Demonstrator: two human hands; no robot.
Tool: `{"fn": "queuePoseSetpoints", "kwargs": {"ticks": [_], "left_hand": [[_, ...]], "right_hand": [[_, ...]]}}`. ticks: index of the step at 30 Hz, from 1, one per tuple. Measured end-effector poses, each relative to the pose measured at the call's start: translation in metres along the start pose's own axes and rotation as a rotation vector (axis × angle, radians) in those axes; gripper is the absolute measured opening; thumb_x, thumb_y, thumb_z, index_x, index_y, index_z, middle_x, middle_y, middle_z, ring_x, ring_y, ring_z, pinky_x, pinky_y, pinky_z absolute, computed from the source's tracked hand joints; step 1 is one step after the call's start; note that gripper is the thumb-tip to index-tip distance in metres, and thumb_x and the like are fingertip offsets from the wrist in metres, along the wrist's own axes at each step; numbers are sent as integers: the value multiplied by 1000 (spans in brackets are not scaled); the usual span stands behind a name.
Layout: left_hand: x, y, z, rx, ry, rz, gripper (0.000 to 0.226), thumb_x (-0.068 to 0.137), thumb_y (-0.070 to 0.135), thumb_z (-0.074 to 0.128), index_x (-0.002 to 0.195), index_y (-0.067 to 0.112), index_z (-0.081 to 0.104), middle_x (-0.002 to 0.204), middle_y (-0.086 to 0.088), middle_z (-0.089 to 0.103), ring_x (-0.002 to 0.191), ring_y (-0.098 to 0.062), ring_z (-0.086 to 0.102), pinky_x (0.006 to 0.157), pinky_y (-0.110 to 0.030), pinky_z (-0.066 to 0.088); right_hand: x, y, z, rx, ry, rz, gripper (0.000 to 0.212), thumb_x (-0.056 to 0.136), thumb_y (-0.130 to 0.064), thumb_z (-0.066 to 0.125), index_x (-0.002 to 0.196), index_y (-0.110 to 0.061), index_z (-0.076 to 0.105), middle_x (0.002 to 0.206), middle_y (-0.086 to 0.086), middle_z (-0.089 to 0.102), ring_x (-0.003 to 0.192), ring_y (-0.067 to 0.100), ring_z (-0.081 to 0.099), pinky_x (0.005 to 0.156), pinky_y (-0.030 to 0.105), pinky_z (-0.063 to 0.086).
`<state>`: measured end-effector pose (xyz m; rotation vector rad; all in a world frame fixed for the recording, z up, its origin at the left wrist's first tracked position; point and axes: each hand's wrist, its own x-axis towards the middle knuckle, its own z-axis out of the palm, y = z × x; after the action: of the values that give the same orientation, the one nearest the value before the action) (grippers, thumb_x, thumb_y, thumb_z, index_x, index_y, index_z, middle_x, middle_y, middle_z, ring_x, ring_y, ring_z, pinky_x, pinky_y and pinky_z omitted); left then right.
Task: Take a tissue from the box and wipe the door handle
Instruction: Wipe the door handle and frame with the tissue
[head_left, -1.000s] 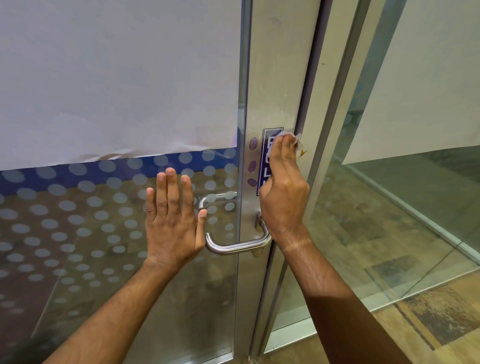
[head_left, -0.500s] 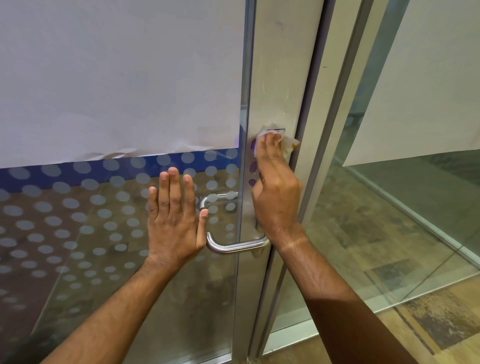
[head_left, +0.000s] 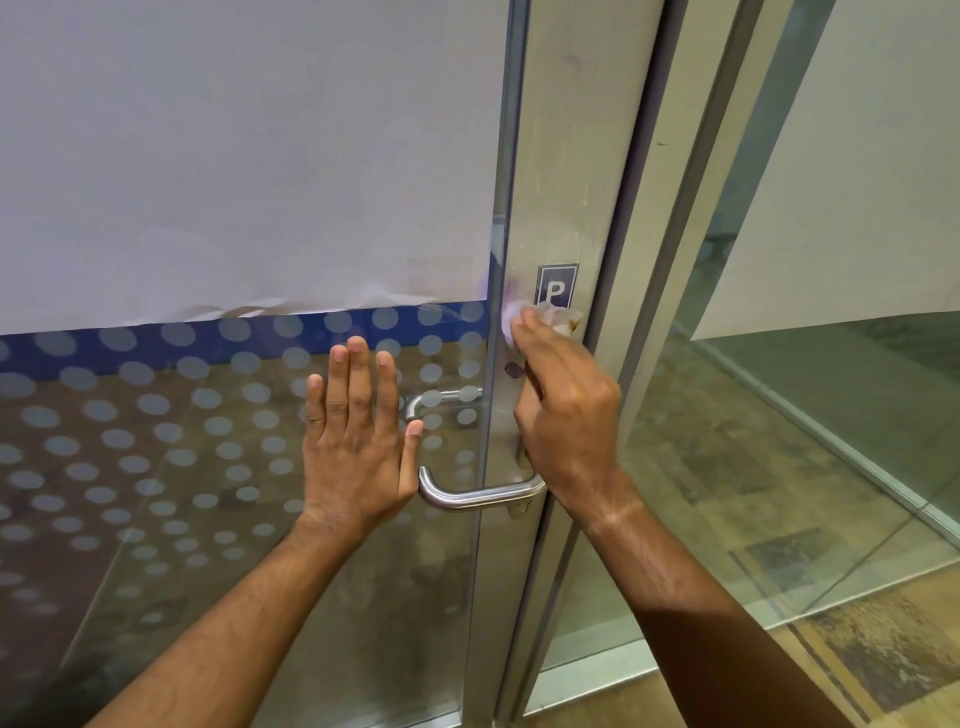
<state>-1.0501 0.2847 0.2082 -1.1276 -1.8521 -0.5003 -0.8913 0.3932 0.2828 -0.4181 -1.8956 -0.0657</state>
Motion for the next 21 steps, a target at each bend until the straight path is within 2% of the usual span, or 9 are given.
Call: {"fn": "queuePoseSetpoints", "kwargs": {"ticks": [2,7,11,14,18,21], "left_hand": [[-1,0,0,-10,-1,-1,92,92,41,46,154,7,-14,160,-10,-29,150,-25,-22,122,-41,-14],[-1,-1,0,-10,-8,3,91,92,42,43,154,7,-14,160,-10,-30,150,-25,-23,122,-41,-14],[0,-1,0,-5,-10,4,92,92,42,43,153,8,-16,159,-10,-32,149,-25,-24,122,-41,-14],[0,-1,0,-7,-4,6,92,92,42,43,154,8,-16,159,-10,-31,150,-25,-23,122,-41,-14],[0,-1,0,-5,-6,6,94,91,41,45,154,8,-16,159,-10,-31,150,-25,-23,122,-41,-15],[0,-1,0,-1,-8,2,96,90,41,47,154,8,-16,159,-10,-31,150,-25,-23,122,-41,-15]], "right_hand": [[2,0,-3,25,29,35,34,80,13,61,113,5,67,106,19,70,101,31,67,91,41,54],[1,5,-4,0,67,39,40,81,10,53,118,4,65,98,18,65,90,30,56,79,37,49],[5,5,2,-51,64,13,36,81,9,57,115,2,67,106,22,62,102,30,50,87,34,46],[9,7,3,-10,59,-42,34,81,12,57,113,7,67,114,25,63,109,35,57,94,37,50],[16,11,4,3,39,-137,46,73,20,64,117,5,65,118,19,67,112,31,63,96,39,52],[16,13,7,-2,43,-201,42,76,19,65,115,5,67,119,18,66,114,30,63,95,41,53]]}}
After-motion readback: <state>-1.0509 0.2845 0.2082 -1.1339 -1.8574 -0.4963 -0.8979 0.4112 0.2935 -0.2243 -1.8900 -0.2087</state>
